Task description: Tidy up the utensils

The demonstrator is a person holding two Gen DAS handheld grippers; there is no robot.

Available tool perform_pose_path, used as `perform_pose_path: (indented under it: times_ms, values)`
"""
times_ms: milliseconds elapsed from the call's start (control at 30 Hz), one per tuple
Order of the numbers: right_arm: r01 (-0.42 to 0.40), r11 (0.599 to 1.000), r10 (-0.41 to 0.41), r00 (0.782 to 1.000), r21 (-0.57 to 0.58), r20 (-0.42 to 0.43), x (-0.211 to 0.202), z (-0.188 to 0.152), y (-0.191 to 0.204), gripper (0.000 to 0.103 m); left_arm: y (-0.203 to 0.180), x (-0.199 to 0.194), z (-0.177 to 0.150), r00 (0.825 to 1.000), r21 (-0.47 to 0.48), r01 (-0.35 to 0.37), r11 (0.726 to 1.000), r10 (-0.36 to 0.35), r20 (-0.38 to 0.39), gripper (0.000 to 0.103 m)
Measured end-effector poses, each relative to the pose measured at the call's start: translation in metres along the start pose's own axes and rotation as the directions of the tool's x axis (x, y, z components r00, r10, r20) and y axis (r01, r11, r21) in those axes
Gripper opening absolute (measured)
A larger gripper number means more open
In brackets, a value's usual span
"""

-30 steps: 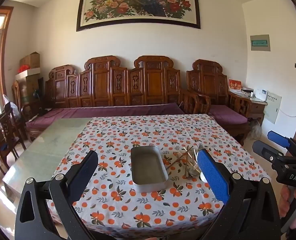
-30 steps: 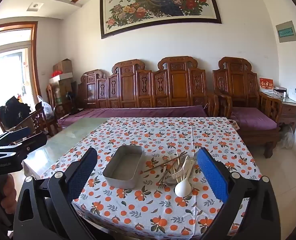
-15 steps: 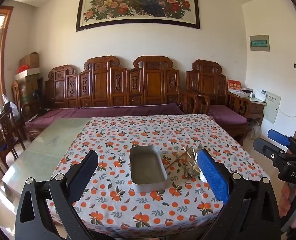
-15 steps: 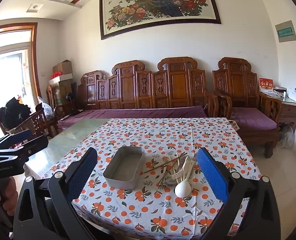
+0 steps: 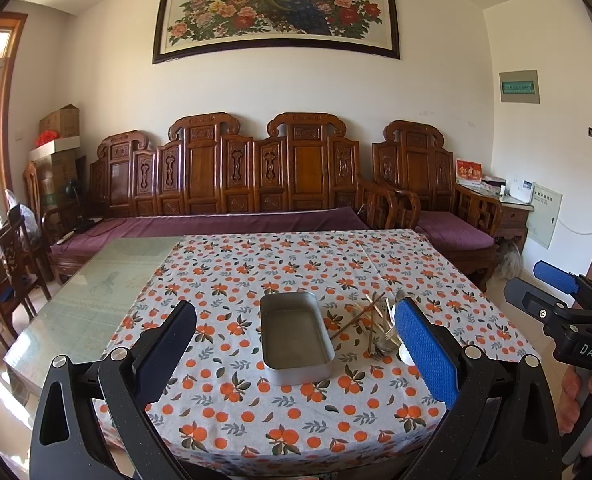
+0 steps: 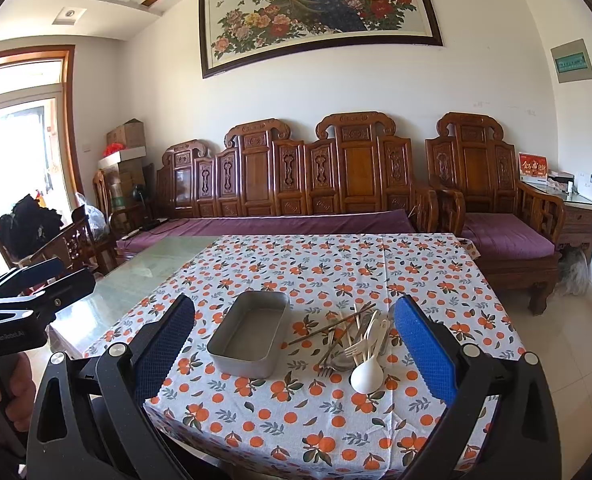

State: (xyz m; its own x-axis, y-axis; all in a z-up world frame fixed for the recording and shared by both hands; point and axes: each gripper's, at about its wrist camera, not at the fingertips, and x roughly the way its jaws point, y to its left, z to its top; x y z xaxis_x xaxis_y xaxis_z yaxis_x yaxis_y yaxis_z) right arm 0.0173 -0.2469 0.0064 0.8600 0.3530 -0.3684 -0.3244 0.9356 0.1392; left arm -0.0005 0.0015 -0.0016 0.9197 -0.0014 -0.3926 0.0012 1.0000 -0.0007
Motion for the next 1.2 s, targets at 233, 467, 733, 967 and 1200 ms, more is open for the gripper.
perform_pose_path:
  times_ms: [233, 467, 733, 967, 1200]
  values:
    - [0.0, 1.0, 0.0, 1.0, 0.002, 0.0, 0.0, -0.001, -0.001, 0.1, 0.0, -0.003, 0.002, 1.0, 0.002, 0.0, 1.0, 0.0, 0.002, 0.096]
    - [0.001, 1.0, -0.001, 1.0, 0.002, 0.0, 0.001, -0.001, -0.001, 0.1, -0.002, -0.006, 0.007, 1.0, 0.006, 0.001, 1.0, -0.001, 0.008, 0.096]
    - [-0.003, 1.0, 0.003, 1.0, 0.001, 0.001, -0.003, 0.002, 0.003, 0.1, -0.002, -0.008, 0.009, 1.0, 0.009, 0.001, 1.0, -0.001, 0.013, 0.096]
    - [-0.003, 1.0, 0.003, 1.0, 0.001, 0.002, -0.003, 0.003, 0.003, 0.1, -0.003, -0.008, 0.01, 1.0, 0.009, 0.0, 1.0, -0.001, 0.014, 0.096]
    - [-0.006, 1.0, 0.006, 1.0, 0.001, 0.004, -0.003, 0.002, 0.002, 0.1, -0.003, -0.01, 0.011, 1.0, 0.011, 0.001, 1.0, -0.001, 0.018, 0.096]
